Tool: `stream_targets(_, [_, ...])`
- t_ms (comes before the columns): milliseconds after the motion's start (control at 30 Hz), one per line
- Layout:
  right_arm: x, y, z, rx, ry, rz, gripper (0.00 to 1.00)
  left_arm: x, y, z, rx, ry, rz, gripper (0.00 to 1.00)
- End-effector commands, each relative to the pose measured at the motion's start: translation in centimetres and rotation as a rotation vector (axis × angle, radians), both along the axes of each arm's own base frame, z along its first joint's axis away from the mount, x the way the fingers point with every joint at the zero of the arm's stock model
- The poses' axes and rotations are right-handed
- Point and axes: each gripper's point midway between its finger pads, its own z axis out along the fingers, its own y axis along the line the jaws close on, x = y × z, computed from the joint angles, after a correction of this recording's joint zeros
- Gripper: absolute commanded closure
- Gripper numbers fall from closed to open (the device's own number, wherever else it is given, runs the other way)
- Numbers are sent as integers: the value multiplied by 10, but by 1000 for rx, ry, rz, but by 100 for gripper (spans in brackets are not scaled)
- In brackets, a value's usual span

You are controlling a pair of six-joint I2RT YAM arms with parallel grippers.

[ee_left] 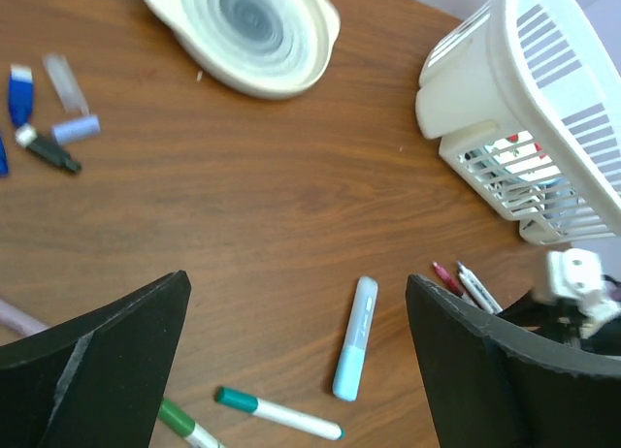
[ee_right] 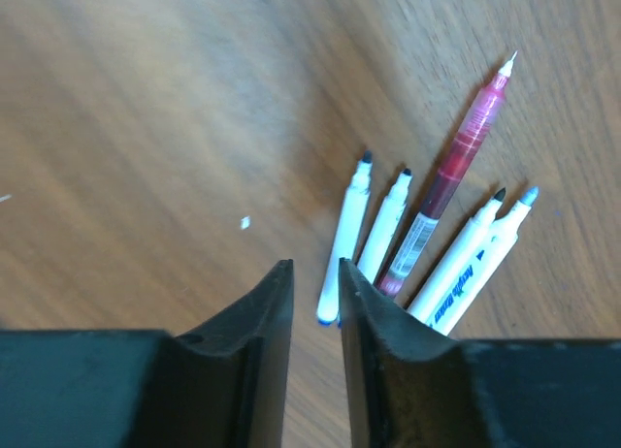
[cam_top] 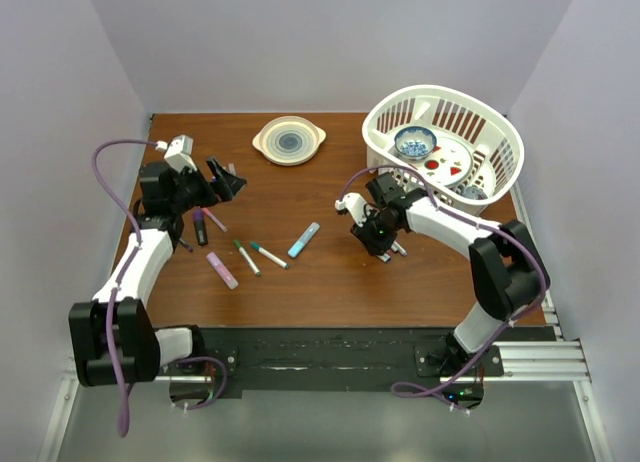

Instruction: Open the pen caps

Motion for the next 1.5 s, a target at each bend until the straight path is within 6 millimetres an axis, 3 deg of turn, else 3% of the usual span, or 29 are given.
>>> stream_targets(0, [-1,23,53,186,-58,97,69,-2,-5,-19,-122,95,-27,4])
stream_targets(100, [-8,30,69,253,-73,136,66,-8,-2,-41,-82,186,30,6])
stream_targets(233, [-9,33,80,292,-95,149,64,-35,-1,-80,-40,365,148,22])
stream_targets(400, [-13,37,85,319,-88,163,64,-61,-3,-93,62,492,334,34])
stream_targets(500, [-14,38,88,332,-95,169,63,-69,1,-97,156,546,442,36])
stream_targets(567, [-15,39,90,338,-94,172,63,-74,9,-111,227,611,502,35])
stream_targets(633, [-15,38,91,341,-97,170,63,-77,11,-125,269,679,519,46])
stream_targets(700, [-17,39,91,345,-94,172,63,-76,10,-131,287,699,517,54])
stream_targets(800, [-17,40,93,350,-100,174,63,-72,8,-143,309,719,517,57])
stream_targets(1200, [-18,40,98,360,-108,177,62,-66,13,-182,415,799,508,60])
stream_targets(1333, [-19,41,99,365,-109,181,62,-67,14,-187,429,814,509,70])
stream_targets(1467, [-20,41,99,370,-103,184,62,-66,14,-181,423,799,507,87])
